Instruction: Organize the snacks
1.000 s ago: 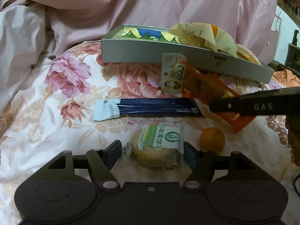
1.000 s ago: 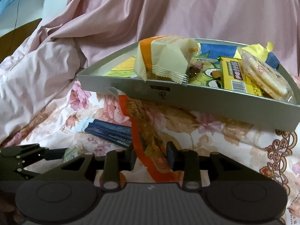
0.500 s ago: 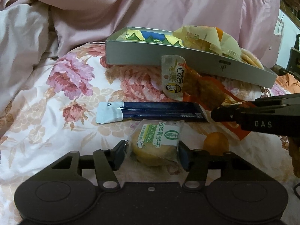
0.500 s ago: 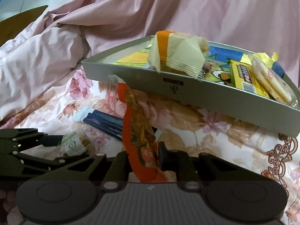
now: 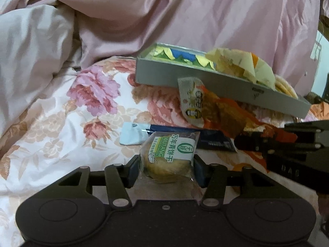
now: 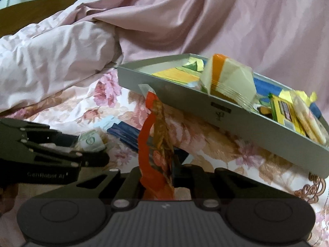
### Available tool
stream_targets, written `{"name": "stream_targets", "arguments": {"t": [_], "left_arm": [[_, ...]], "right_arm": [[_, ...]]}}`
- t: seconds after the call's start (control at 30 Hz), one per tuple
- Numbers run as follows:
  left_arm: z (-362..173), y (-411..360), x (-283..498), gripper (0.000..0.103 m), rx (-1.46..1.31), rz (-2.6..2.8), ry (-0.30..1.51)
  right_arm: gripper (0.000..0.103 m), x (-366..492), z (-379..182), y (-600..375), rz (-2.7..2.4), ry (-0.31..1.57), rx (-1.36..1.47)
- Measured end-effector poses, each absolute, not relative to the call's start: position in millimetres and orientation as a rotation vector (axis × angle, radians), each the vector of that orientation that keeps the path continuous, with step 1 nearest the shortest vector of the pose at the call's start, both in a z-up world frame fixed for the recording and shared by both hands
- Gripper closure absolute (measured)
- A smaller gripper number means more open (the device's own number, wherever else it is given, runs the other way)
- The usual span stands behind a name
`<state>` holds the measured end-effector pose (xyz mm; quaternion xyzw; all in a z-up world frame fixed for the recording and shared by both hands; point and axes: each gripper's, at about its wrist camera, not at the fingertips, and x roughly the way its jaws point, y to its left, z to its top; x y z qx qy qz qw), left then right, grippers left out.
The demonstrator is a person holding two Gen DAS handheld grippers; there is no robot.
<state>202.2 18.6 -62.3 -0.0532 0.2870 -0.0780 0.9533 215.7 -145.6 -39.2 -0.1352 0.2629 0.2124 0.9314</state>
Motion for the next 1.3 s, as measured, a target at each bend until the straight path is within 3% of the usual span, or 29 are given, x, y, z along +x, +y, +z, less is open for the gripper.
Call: {"name": "stream_targets", "arguments": {"t": [1.3], "left_arm": [[-48.7,30.4,191.3,0.048,-0.188,-0.056,0.450]], "right_arm": [[0.099,177.5,-28.5,-129.2,0.467,0.241,-0.419]]}}
